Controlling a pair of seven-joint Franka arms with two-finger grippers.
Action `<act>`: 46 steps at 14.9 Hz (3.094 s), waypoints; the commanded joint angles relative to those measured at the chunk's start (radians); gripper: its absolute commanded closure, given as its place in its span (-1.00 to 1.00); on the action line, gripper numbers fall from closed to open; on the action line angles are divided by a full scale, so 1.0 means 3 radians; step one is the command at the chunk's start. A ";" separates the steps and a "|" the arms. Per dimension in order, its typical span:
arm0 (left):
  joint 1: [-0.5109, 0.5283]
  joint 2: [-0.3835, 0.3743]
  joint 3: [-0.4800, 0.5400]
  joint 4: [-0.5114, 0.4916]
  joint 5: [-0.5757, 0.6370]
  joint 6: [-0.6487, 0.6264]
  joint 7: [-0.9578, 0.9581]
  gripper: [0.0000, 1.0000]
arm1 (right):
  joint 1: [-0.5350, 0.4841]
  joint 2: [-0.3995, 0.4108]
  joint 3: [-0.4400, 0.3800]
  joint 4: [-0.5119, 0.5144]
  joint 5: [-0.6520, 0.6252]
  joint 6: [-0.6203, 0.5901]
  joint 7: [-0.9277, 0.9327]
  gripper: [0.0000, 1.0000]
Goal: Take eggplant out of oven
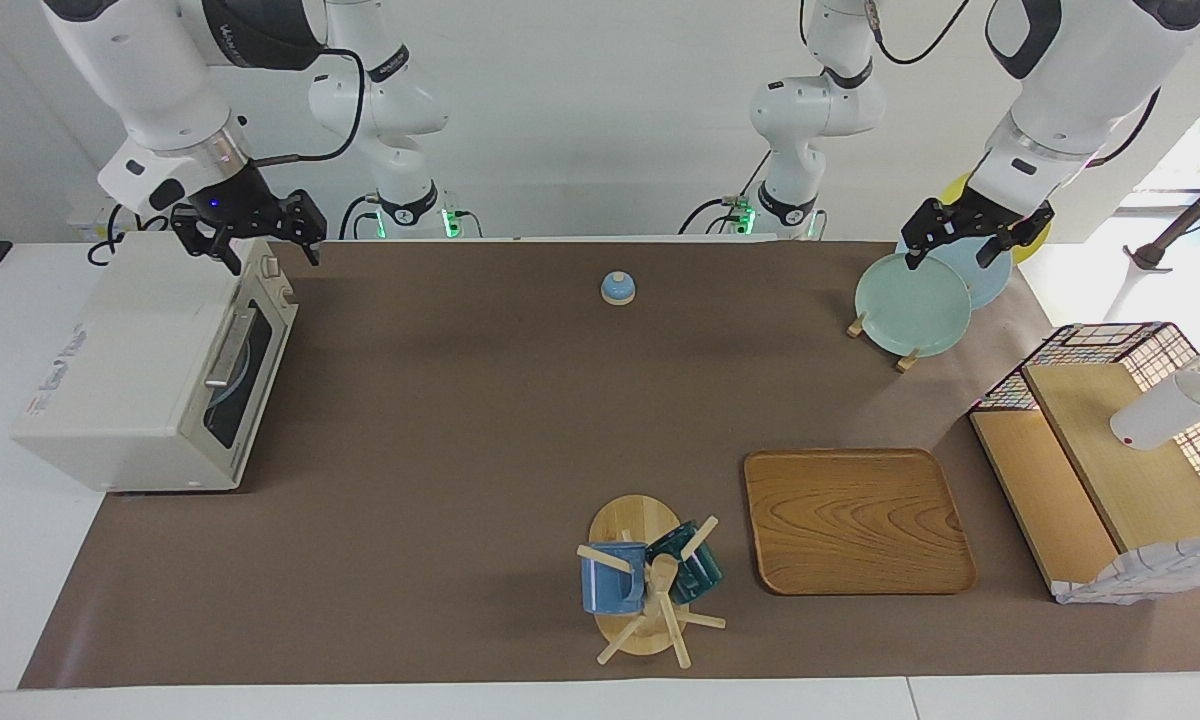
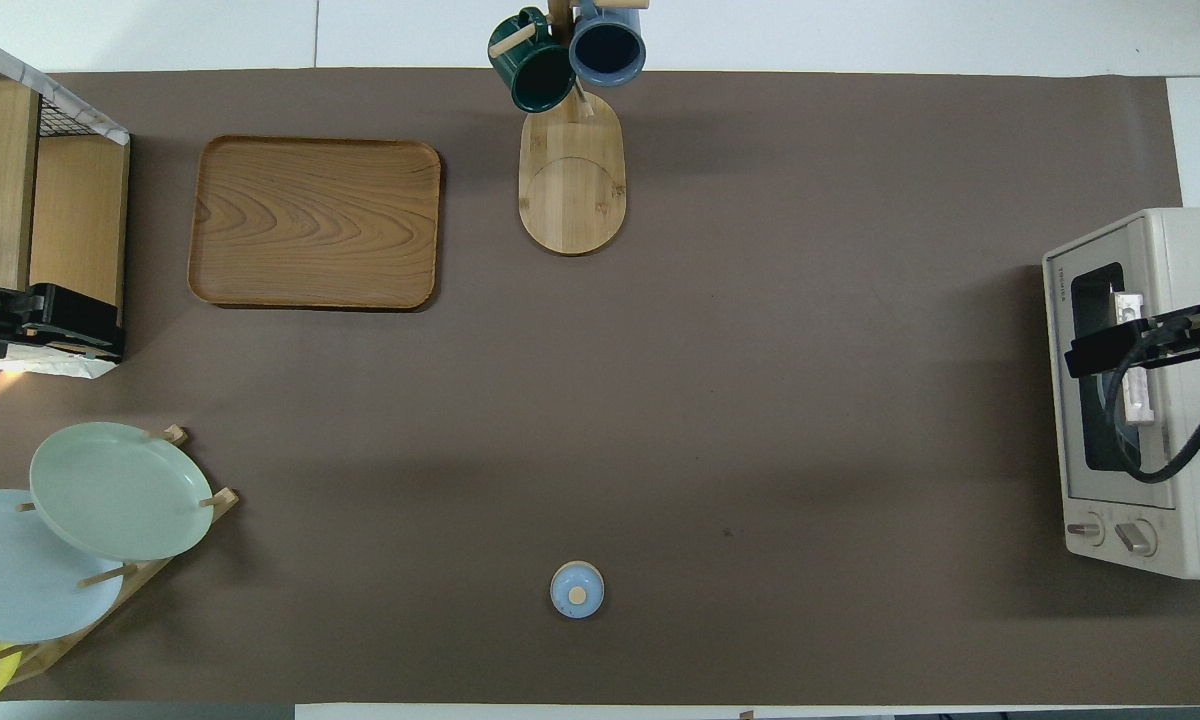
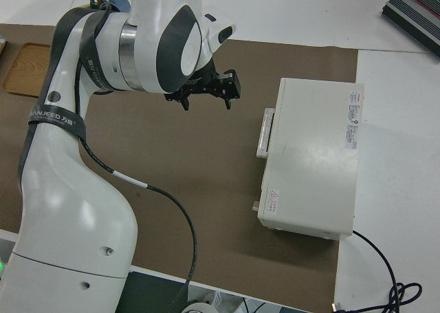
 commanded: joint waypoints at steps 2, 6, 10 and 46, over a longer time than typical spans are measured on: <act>0.0042 0.0013 -0.0029 0.0021 0.0068 -0.0029 0.0014 -1.00 | -0.0044 -0.0152 -0.0004 -0.0288 0.0089 0.0234 -0.0104 1.00; 0.0042 0.0013 -0.0029 0.0021 0.0068 -0.0029 0.0014 -1.00 | -0.0054 -0.0275 -0.0019 -0.0678 -0.0054 0.0762 -0.0400 1.00; 0.0042 0.0013 -0.0029 0.0021 0.0068 -0.0029 0.0014 -1.00 | -0.0233 -0.0204 -0.0030 -0.0790 -0.0213 0.0996 -0.0350 1.00; 0.0042 0.0008 -0.0029 0.0021 0.0068 -0.0029 -0.0001 -1.00 | 0.0048 0.0593 -0.0004 -0.1675 -0.0346 0.2710 0.0530 1.00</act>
